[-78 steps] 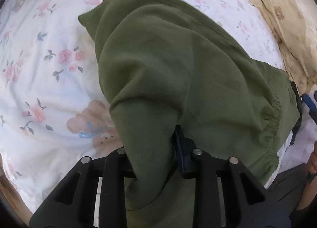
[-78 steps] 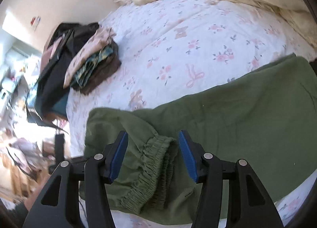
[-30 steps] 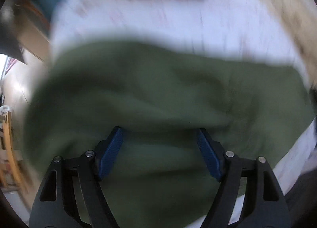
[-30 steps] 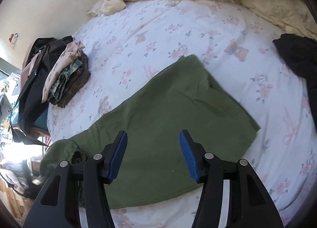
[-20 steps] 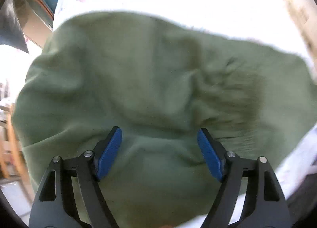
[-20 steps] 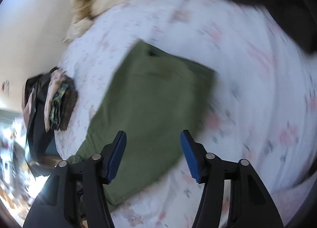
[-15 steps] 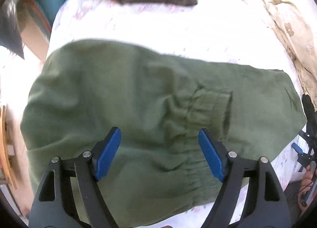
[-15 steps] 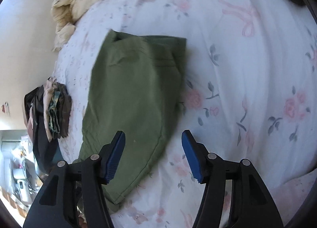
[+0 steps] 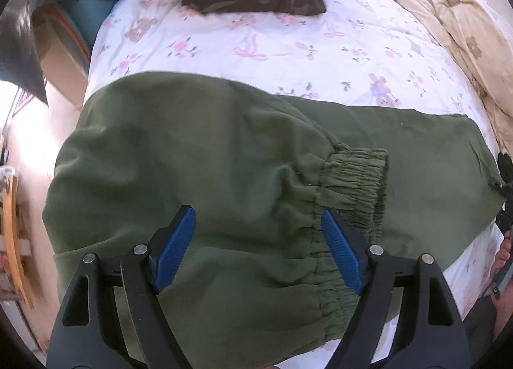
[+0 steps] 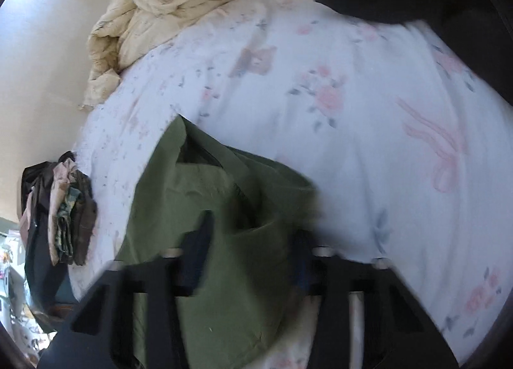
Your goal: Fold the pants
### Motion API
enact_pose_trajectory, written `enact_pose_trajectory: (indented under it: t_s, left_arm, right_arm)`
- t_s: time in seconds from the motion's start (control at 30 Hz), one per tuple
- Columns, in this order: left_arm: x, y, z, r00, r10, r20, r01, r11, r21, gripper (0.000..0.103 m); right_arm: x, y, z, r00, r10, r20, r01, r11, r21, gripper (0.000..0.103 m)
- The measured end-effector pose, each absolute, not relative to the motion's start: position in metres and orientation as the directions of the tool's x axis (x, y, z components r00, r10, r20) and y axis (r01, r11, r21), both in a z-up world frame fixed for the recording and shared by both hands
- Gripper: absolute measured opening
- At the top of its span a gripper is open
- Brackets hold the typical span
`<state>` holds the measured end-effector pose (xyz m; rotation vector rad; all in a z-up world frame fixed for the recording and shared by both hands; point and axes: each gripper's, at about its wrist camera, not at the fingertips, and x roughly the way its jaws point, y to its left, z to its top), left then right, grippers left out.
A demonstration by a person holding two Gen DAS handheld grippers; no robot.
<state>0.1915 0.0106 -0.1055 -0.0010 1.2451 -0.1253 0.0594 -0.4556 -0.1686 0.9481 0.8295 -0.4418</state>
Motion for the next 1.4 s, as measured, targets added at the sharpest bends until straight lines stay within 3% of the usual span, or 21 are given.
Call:
enact_pose_trajectory:
  t_s: [0.03, 0.17, 0.33, 0.43, 0.57, 0.77, 0.93, 1.03, 1.07, 1.1, 1.13, 1.23, 1.4]
  left_arm:
    - [0.193, 0.012, -0.106, 0.309, -0.1, -0.946, 0.087, 0.993, -0.077, 0.078]
    - [0.195, 0.016, -0.099, 0.324, -0.11, -0.94, 0.073, 0.993, -0.091, 0.078]
    - [0.196, 0.02, -0.093, 0.336, -0.121, -0.934, 0.055, 0.992, -0.109, 0.078]
    - [0.194, 0.022, -0.092, 0.338, -0.121, -0.933, 0.057, 0.992, -0.108, 0.078]
    - [0.194, 0.026, -0.089, 0.345, -0.12, -0.931, 0.047, 0.993, -0.11, 0.078]
    - [0.197, 0.028, -0.087, 0.352, -0.122, -0.928, 0.032, 0.992, -0.119, 0.078]
    - [0.198, 0.02, -0.089, 0.347, -0.135, -0.928, 0.053, 0.991, -0.124, 0.078]
    - [0.198, 0.014, -0.088, 0.345, -0.14, -0.928, 0.074, 0.99, -0.121, 0.078]
    - [0.198, 0.013, -0.088, 0.347, -0.144, -0.927, 0.076, 0.989, -0.125, 0.078]
    - [0.197, 0.013, -0.087, 0.348, -0.148, -0.926, 0.078, 0.989, -0.129, 0.078]
    - [0.197, 0.012, -0.086, 0.348, -0.151, -0.925, 0.078, 0.988, -0.132, 0.078]
    - [0.195, 0.011, -0.086, 0.344, -0.162, -0.925, 0.086, 0.986, -0.141, 0.078]
    - [0.189, -0.008, -0.087, 0.323, -0.186, -0.928, 0.151, 0.978, -0.144, 0.078]
  right_arm:
    - [0.062, -0.455, -0.165, 0.64, 0.019, -0.769, 0.637, 0.547, 0.543, 0.005]
    - [0.076, -0.424, -0.121, 0.732, 0.008, -0.681, 0.475, 0.71, 0.519, 0.003]
    - [0.099, -0.334, -0.062, 0.78, 0.162, -0.604, 0.126, 0.905, 0.406, 0.003]
    - [0.109, -0.269, -0.051, 0.728, 0.296, -0.619, -0.096, 0.937, 0.335, 0.003]
    - [0.114, -0.19, -0.077, 0.582, 0.365, -0.727, -0.292, 0.928, 0.232, 0.003]
    - [0.111, -0.129, -0.16, 0.402, 0.307, -0.863, -0.365, 0.918, 0.156, 0.007]
    - [0.107, -0.123, -0.159, 0.415, 0.308, -0.856, -0.346, 0.924, 0.165, 0.011]
    - [0.108, -0.115, -0.162, 0.314, 0.371, -0.874, -0.367, 0.896, 0.249, 0.034]
    - [0.104, -0.116, -0.162, 0.272, 0.407, -0.872, -0.368, 0.881, 0.297, 0.047]
    - [0.102, -0.118, -0.16, 0.201, 0.469, -0.86, -0.366, 0.85, 0.378, 0.053]
    - [0.1, -0.121, -0.154, 0.168, 0.514, -0.841, -0.365, 0.825, 0.432, 0.053]
    - [0.089, -0.149, -0.118, 0.247, 0.582, -0.775, -0.368, 0.796, 0.48, 0.053]
    - [0.101, -0.244, -0.088, 0.468, 0.376, -0.8, -0.065, 0.917, 0.392, 0.053]
